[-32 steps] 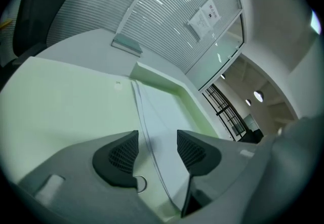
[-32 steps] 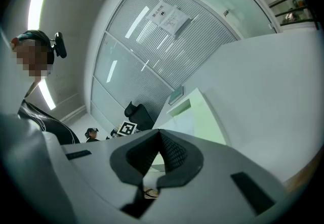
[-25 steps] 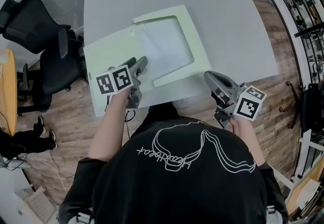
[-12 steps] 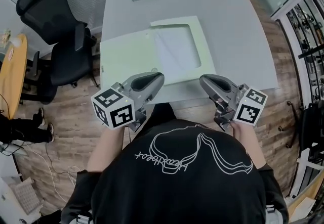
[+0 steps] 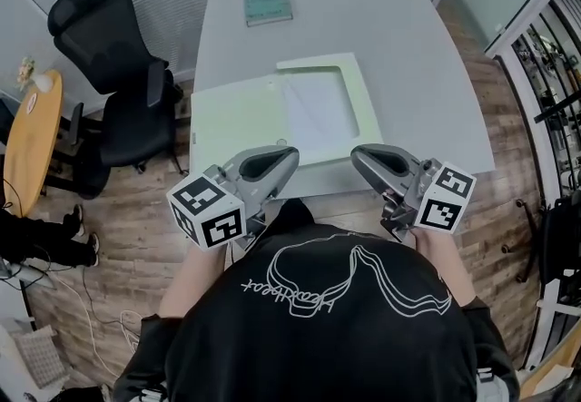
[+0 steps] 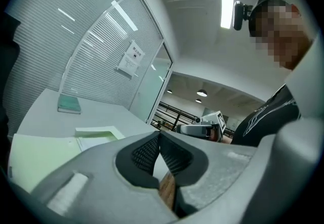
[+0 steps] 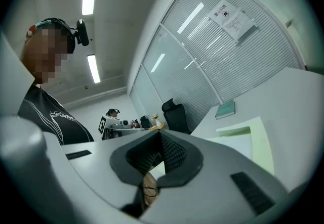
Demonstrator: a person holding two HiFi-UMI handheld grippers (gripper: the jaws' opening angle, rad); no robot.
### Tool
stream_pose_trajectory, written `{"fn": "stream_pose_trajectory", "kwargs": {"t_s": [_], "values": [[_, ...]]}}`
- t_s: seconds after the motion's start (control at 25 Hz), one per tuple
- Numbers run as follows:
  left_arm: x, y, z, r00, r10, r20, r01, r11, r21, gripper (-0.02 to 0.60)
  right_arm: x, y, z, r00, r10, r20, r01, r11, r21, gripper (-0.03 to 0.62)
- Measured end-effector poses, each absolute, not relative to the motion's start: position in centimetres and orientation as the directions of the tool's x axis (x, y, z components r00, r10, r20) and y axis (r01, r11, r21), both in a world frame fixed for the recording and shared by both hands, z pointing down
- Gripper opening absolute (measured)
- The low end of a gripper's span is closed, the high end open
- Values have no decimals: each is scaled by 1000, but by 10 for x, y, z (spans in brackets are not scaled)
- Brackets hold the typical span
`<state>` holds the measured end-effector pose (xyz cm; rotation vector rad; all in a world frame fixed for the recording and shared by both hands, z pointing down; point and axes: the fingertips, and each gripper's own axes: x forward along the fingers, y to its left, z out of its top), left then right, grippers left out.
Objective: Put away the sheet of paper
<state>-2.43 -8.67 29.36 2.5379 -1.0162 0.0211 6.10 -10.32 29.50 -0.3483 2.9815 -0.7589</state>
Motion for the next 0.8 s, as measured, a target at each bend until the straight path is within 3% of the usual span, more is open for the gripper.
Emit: {"fn": "stream_pose_trajectory", "kwargs": {"t_s": [0.8], "values": [[-12,-89,275,771,-615,168,-635,-717,288,11,58,-101,278,-972,-234,13,-219,888,-405,9]]}}
